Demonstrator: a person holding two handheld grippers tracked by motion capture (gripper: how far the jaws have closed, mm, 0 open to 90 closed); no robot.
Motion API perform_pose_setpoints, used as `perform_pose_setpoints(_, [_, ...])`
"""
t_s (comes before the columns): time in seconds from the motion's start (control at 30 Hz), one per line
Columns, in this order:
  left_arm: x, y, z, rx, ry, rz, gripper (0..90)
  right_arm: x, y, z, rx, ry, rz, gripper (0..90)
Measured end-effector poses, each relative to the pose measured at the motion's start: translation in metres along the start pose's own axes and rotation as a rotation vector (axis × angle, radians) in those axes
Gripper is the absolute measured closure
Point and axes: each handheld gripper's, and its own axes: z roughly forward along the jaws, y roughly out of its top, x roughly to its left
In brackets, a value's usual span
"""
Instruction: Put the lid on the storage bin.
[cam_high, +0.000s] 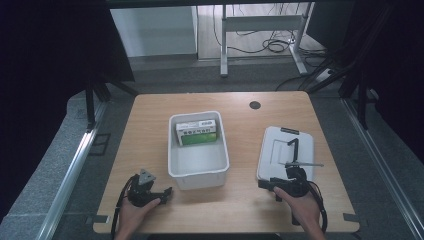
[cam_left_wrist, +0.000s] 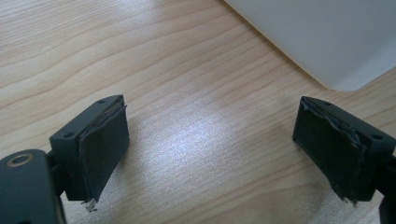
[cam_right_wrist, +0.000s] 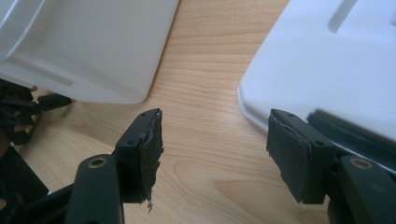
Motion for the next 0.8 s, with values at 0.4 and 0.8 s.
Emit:
perform_pose_setpoints(0.4, [0.0,-0.001,-0.001,-0.003,0.006,-0.002,12.3,0.009,0.003,-0.005,-0.001,-0.009,-0.038,38.1])
perform_pose_setpoints(0.8, [0.0,-0.001,-0.001,-0.003,0.006,-0.002,12.2,0.014,0.009,-0.011,-0.002,-0.029,-0.067,38.0])
